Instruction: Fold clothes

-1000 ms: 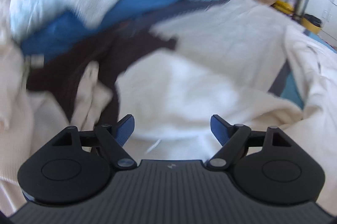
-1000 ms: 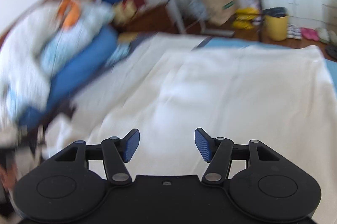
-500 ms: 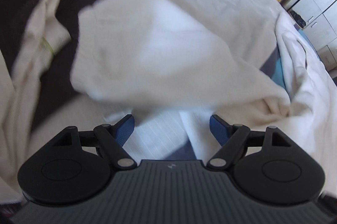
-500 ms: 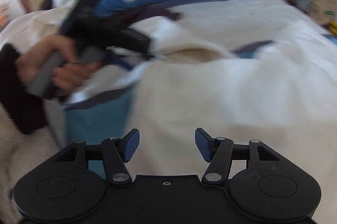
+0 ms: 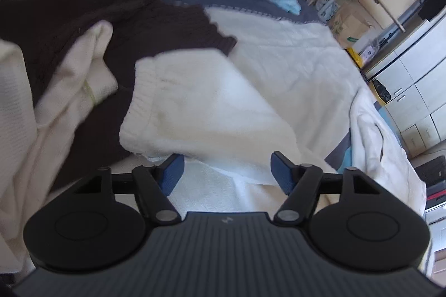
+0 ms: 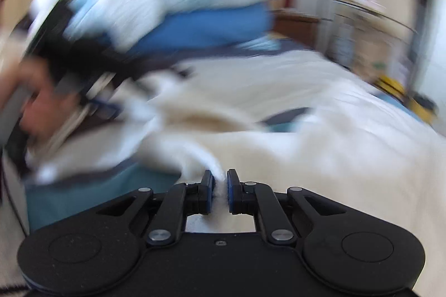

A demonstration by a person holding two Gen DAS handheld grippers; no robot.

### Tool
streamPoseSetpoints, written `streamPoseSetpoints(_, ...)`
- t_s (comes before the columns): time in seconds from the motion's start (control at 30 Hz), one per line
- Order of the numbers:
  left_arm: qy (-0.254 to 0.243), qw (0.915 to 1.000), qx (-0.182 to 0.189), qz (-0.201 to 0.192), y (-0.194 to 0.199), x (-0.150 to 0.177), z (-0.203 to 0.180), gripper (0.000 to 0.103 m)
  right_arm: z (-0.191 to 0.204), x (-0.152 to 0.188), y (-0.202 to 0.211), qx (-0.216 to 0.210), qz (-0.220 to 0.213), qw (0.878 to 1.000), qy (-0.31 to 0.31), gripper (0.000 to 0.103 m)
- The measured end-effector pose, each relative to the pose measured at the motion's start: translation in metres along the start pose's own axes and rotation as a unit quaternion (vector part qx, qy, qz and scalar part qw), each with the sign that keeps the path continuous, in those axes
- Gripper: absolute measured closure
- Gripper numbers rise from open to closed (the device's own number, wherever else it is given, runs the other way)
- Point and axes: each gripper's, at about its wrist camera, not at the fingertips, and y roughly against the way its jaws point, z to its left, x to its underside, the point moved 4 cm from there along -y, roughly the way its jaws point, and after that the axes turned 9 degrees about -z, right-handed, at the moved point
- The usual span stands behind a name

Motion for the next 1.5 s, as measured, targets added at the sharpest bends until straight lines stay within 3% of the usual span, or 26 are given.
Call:
streamPoseSetpoints(0.13, -0.053, 0.9985, 0.002, 0.010, -0.003, 0.001, -0.019, 0.035, -0.037, 0.014, -0.006, 0.026, 0.026, 0.998, -0.053, 0.092)
streamPoseSetpoints(0.23, 0.027, 0.9966, 0.053, 0.057, -0.021, 0.010, -0.013, 0.034, -0.052, 0.029, -0.015, 0.028, 0.048, 0.994, -0.089, 0.092)
streamPoseSetpoints(0.33, 0.141, 0.9816, 0.100, 0.082, -0.042, 0.018, 0.000, 0.033, -0.052, 0.044, -0.017, 0.010, 0.052, 0.989, -0.136, 0.091)
streamPoseSetpoints(0.4, 0.159, 0.9794, 0.104, 0.070, -0.055, 0.015, 0.001, 0.033, -0.055, 0.046, -0.019, -0.007, 0.051, 0.986, -0.160, 0.091)
streamPoseSetpoints(0.47, 0.146, 0.9837, 0.094, 0.045, -0.064, 0.012, -0.004, 0.035, -0.047, 0.043, -0.017, -0.032, 0.045, 0.986, -0.156, 0.091)
streamPoseSetpoints(0.53, 0.095, 0.9907, 0.097, 0.013, -0.067, 0.012, -0.018, 0.062, -0.038, 0.038, -0.014, -0.058, 0.038, 0.987, -0.147, 0.091)
streamPoseSetpoints(0.57, 0.053, 0.9949, 0.086, -0.004, -0.065, 0.012, -0.028, 0.084, -0.033, 0.035, -0.013, -0.071, 0.034, 0.987, -0.142, 0.091)
streamPoseSetpoints(0.63, -0.033, 0.9969, 0.060, -0.037, -0.061, 0.012, -0.048, 0.089, -0.024, 0.030, -0.010, -0.097, 0.027, 0.986, -0.133, 0.090)
streamPoseSetpoints(0.67, -0.051, 0.9956, 0.057, -0.054, -0.055, 0.009, -0.055, 0.089, -0.019, 0.028, -0.009, -0.110, 0.023, 0.985, -0.128, 0.089)
streamPoseSetpoints(0.8, -0.052, 0.9905, 0.048, -0.117, -0.018, -0.034, -0.052, 0.091, 0.000, 0.019, -0.003, -0.161, 0.009, 0.981, -0.109, 0.090)
streamPoseSetpoints(0.9, -0.075, 0.9763, 0.028, -0.201, 0.014, -0.076, -0.041, 0.091, 0.014, 0.012, 0.001, -0.200, -0.002, 0.975, -0.095, 0.089)
streamPoseSetpoints(0.97, -0.053, 0.9763, 0.044, -0.205, 0.021, -0.091, -0.022, 0.090, 0.021, 0.015, -0.005, -0.207, 0.006, 0.974, -0.092, 0.084)
streamPoseSetpoints(1.0, -0.029, 0.9786, 0.046, -0.199, 0.018, -0.090, -0.010, 0.090, 0.020, 0.020, -0.012, -0.204, 0.025, 0.974, -0.099, 0.068)
streamPoseSetpoints(1.03, -0.022, 0.9825, 0.036, -0.181, 0.006, -0.084, -0.001, 0.090, 0.018, 0.027, -0.019, -0.198, 0.047, 0.973, -0.107, 0.060)
streamPoseSetpoints(1.17, 0.002, 0.9956, -0.004, -0.094, -0.052, -0.064, 0.028, 0.089, 0.011, 0.041, -0.035, -0.171, 0.107, 0.971, -0.131, 0.056)
streamPoseSetpoints(1.2, 0.016, 0.9958, -0.003, -0.090, -0.057, -0.065, 0.030, 0.088, 0.009, 0.043, -0.037, -0.165, 0.119, 0.970, -0.136, 0.056)
streamPoseSetpoints(1.23, 0.030, 0.9955, -0.001, -0.089, -0.061, -0.066, 0.031, 0.088, 0.009, 0.044, -0.036, -0.158, 0.128, 0.970, -0.135, 0.055)
streamPoseSetpoints(1.33, -0.015, 0.9939, -0.005, -0.109, -0.049, -0.072, 0.012, 0.088, 0.012, 0.048, -0.023, -0.124, 0.154, 0.975, -0.104, 0.053)
streamPoseSetpoints(1.4, -0.092, 0.9847, -0.020, -0.147, -0.037, -0.072, -0.006, 0.088, 0.016, 0.053, -0.012, -0.094, 0.173, 0.978, -0.072, 0.049)
streamPoseSetpoints(1.5, -0.111, 0.9794, -0.017, -0.167, -0.025, -0.074, -0.013, 0.088, 0.020, 0.061, 0.006, -0.049, 0.202, 0.978, -0.022, 0.047)
